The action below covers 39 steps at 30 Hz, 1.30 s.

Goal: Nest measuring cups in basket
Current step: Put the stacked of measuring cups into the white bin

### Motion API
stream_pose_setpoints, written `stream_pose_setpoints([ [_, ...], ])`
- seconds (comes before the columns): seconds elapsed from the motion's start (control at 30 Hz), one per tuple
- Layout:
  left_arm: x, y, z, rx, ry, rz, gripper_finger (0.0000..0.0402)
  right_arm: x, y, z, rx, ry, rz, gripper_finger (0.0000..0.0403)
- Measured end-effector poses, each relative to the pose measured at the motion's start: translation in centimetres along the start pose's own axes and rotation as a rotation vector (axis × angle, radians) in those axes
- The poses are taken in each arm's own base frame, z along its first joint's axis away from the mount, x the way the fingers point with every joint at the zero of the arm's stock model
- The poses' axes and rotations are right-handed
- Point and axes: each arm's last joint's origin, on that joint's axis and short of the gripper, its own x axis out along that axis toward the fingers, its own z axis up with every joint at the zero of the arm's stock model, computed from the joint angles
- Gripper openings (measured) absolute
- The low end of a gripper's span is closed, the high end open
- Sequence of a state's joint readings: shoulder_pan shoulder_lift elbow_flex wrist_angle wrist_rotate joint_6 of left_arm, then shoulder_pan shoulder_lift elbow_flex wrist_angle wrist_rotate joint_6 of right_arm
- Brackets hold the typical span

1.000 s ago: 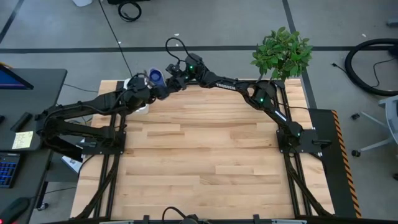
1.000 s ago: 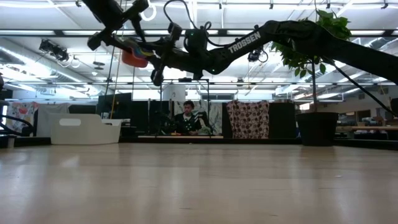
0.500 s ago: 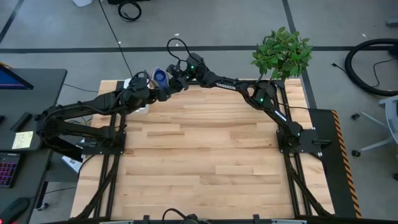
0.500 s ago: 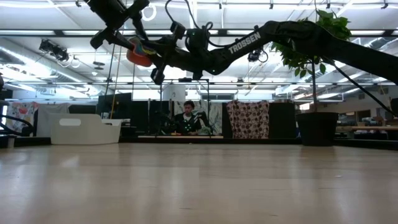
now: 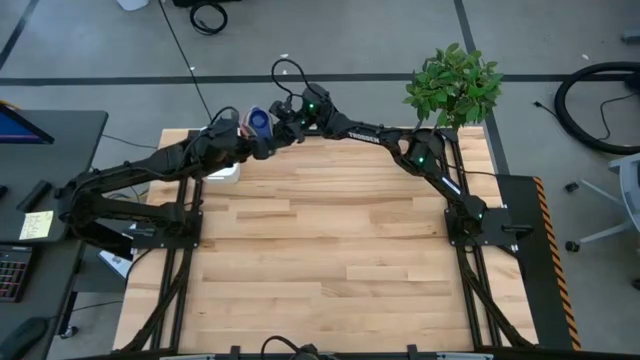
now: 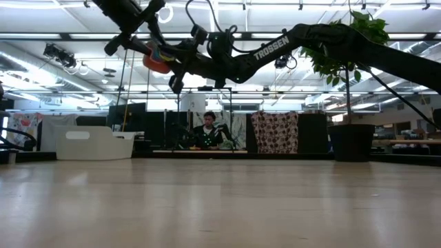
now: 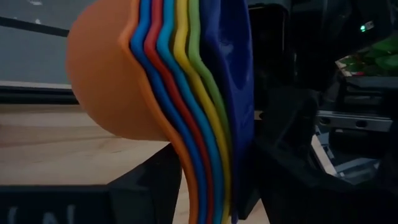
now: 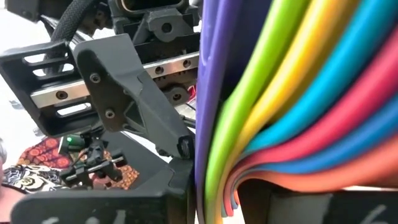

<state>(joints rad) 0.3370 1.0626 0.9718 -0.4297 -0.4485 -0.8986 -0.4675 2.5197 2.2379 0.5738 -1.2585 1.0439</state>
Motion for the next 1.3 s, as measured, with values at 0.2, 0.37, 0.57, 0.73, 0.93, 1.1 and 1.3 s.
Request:
stream_pose_setpoints([
  [0.2,0.1,0.07,0.22,-0.006,0.011,-0.015,0.0138,-0.02,0.23,0.07,-0.02,0.011,0.017,0.0087],
  [0.37,0.05,-0.01,0.36,0.02,0.004,-0.026,0.012,-0.02,0.35,0.12,-0.033,0.015,0.024,0.0087],
  [0.57,0.06,0.04,0.35,0.036,0.001,-0.019,0.012,-0.02,0.33,0.13,-0.035,0.009,0.02,0.0087],
  [0.73,0.06,0.06,0.38,0.08,-0.005,-0.015,0.0119,-0.02,0.33,0.16,-0.046,0.002,0.017,0.0087],
  [0.93,0.08,0.11,0.42,0.123,-0.009,-0.009,0.0119,-0.02,0.32,0.18,-0.051,-0.005,0.013,0.0087],
  [1.1,0.19,0.31,0.55,0.118,0.013,-0.018,0.0119,-0.02,0.3,0.18,-0.04,-0.008,0.011,0.0087],
  [1.3,0.49,0.88,0.94,0.106,0.055,-0.025,0.0119,-0.04,0.26,0.21,-0.026,-0.018,0.004,0.0087],
])
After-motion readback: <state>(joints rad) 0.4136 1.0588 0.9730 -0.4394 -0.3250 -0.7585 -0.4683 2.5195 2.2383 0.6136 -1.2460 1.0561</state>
